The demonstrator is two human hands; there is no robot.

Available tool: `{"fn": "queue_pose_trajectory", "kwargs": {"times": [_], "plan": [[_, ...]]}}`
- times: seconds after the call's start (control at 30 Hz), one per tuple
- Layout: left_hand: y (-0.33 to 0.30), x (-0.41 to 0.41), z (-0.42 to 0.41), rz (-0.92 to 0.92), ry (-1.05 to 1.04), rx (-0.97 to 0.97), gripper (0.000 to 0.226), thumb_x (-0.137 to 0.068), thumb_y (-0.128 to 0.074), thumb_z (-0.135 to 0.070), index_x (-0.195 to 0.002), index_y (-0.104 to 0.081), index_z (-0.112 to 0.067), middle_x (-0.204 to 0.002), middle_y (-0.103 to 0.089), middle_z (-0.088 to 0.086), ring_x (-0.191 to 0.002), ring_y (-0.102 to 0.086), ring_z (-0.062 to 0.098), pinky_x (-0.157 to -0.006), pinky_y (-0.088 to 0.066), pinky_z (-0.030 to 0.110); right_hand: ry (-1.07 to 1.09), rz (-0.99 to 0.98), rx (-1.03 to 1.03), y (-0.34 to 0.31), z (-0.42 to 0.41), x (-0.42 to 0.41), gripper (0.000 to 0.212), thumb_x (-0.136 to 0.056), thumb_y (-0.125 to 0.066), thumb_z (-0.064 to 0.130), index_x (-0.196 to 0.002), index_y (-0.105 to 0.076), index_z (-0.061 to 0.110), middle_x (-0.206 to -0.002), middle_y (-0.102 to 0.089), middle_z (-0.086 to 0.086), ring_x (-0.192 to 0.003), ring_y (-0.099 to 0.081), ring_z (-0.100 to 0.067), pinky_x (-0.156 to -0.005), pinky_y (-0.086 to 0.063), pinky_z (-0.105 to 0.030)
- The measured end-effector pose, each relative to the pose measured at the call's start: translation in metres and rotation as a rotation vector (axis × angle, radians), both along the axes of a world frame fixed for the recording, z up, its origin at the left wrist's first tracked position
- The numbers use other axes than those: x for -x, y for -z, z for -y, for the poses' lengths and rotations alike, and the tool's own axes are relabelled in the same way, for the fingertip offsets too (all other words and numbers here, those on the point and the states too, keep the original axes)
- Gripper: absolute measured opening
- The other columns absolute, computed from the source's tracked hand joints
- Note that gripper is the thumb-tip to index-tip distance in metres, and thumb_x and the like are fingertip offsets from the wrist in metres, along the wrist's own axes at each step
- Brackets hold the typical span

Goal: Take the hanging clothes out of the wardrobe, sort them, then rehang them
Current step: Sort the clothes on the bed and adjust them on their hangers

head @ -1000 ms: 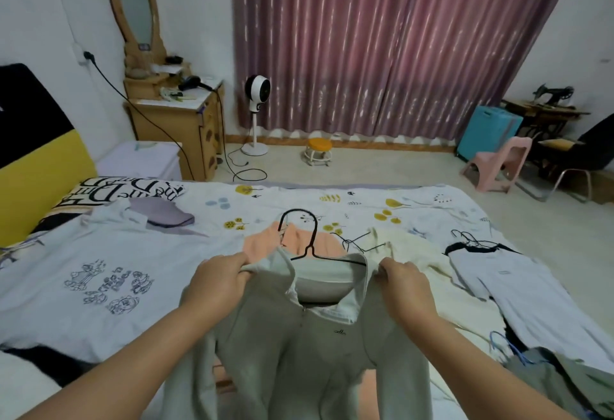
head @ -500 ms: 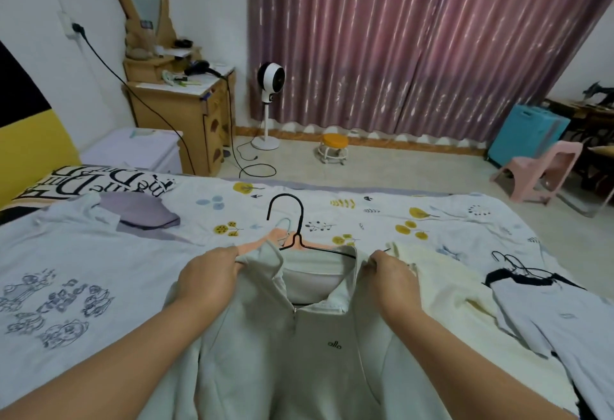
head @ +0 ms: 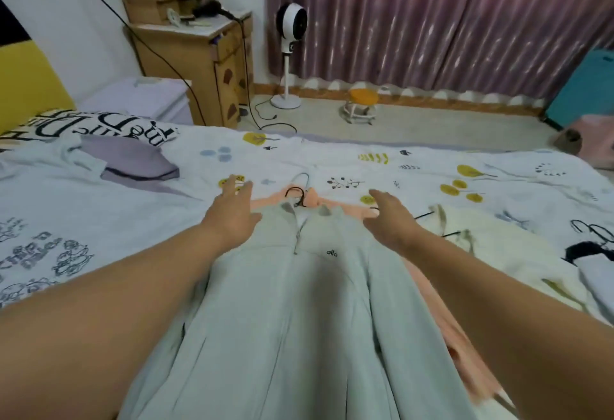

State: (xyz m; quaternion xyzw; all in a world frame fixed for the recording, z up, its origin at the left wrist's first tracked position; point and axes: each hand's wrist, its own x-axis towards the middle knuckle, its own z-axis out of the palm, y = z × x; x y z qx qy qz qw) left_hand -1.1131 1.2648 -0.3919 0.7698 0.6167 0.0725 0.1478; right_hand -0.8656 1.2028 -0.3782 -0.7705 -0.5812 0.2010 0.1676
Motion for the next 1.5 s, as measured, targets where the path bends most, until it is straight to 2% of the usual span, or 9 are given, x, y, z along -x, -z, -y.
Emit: {"fn": "queue_pose_trajectory", "kwargs": {"times": [0.13, 0.27, 0.4, 0.53, 0.73, 0.97, 1.13, 1.27, 1.5], "plan": [[0.046, 0.018, 0.057, -0.164, 0.148, 0.19, 0.046, -0.098, -0.04, -0.032, -0.141, -0.035, -0.015, -0.145, -0.036, 0.008, -0.131, -0.038, 0.024, -0.105, -0.032, 0.029, -0.215, 0.169, 0.165, 0.051, 0.058, 0.019, 0.05, -0.095, -0.045, 0.016, -0.144, -0.032, 0.016, -0.148, -0.03, -0.009, -0.134, -0.034, -0.025, -0.106, -0.029, -0.028], [0.044, 0.032, 0.103, -0.312, 0.245, 0.391, 0.037, -0.099, -0.037, -0.031, -0.131, -0.046, -0.016, -0.133, -0.049, 0.005, -0.119, -0.048, 0.019, -0.095, -0.037, 0.026, -0.315, 0.232, 0.314, 0.057, 0.105, 0.033, 0.041, -0.096, -0.042, 0.019, -0.137, -0.043, 0.018, -0.141, -0.039, -0.008, -0.128, -0.04, -0.024, -0.103, -0.037, -0.03], [0.011, 0.04, 0.138, -0.378, 0.329, 0.503, 0.036, -0.098, -0.038, -0.03, -0.127, -0.05, -0.012, -0.128, -0.052, 0.007, -0.104, -0.049, 0.016, -0.089, -0.038, 0.027, -0.297, 0.21, 0.321, 0.024, 0.138, 0.045, 0.035, -0.097, -0.036, 0.015, -0.128, -0.052, 0.02, -0.124, -0.056, -0.008, -0.11, -0.056, -0.024, -0.074, -0.037, -0.023], [-0.042, 0.042, 0.172, -0.355, 0.364, 0.482, 0.032, -0.098, -0.038, -0.03, -0.117, -0.054, -0.01, -0.113, -0.053, 0.007, -0.1, -0.05, 0.02, -0.086, -0.039, 0.03, -0.361, 0.247, 0.285, -0.028, 0.17, 0.062, 0.036, -0.097, -0.035, 0.012, -0.128, -0.052, 0.02, -0.123, -0.056, -0.01, -0.108, -0.057, -0.026, -0.073, -0.036, -0.024], [-0.123, 0.056, 0.242, -0.29, 0.369, 0.426, 0.037, -0.099, -0.038, -0.031, -0.128, -0.05, -0.012, -0.129, -0.052, 0.007, -0.116, -0.05, 0.023, -0.095, -0.04, 0.031, -0.448, 0.301, 0.259, -0.114, 0.227, 0.097, 0.035, -0.097, -0.037, 0.011, -0.129, -0.051, 0.017, -0.127, -0.054, -0.011, -0.113, -0.054, -0.027, -0.088, -0.043, -0.029], [-0.186, 0.085, 0.322, -0.306, 0.337, 0.366, 0.036, -0.098, -0.039, -0.03, -0.12, -0.056, -0.006, -0.123, -0.057, 0.011, -0.101, -0.053, 0.021, -0.073, -0.038, 0.027, -0.492, 0.318, 0.222, -0.186, 0.296, 0.134, 0.035, -0.096, -0.037, 0.01, -0.126, -0.053, 0.016, -0.127, -0.054, -0.011, -0.112, -0.054, -0.029, -0.086, -0.044, -0.031], [-0.219, 0.108, 0.375, -0.263, 0.277, 0.322, 0.035, -0.098, -0.041, -0.03, -0.123, -0.055, -0.009, -0.127, -0.055, 0.009, -0.114, -0.052, 0.024, -0.088, -0.039, 0.028, -0.571, 0.329, 0.208, -0.216, 0.34, 0.163, 0.034, -0.097, -0.037, 0.01, -0.126, -0.054, 0.01, -0.128, -0.053, -0.014, -0.115, -0.052, -0.03, -0.089, -0.043, -0.032], [-0.234, 0.144, 0.415, -0.225, 0.216, 0.311, 0.033, -0.097, -0.044, -0.029, -0.121, -0.056, -0.009, -0.125, -0.056, 0.01, -0.113, -0.052, 0.024, -0.089, -0.04, 0.029, -0.664, 0.328, 0.199, -0.232, 0.367, 0.196, 0.032, -0.098, -0.037, 0.012, -0.125, -0.054, 0.008, -0.127, -0.055, -0.013, -0.115, -0.051, -0.029, -0.089, -0.042, -0.031], [-0.246, 0.242, 0.457, -0.241, 0.03, 0.316, 0.024, -0.096, -0.043, -0.029, -0.098, -0.059, -0.01, -0.117, -0.059, 0.013, -0.091, -0.048, 0.017, -0.064, -0.035, 0.025, -0.82, 0.339, 0.152, -0.246, 0.382, 0.273, 0.033, -0.099, -0.037, 0.015, -0.128, -0.053, 0.01, -0.132, -0.052, -0.012, -0.119, -0.049, -0.027, -0.092, -0.04, -0.029]]}}
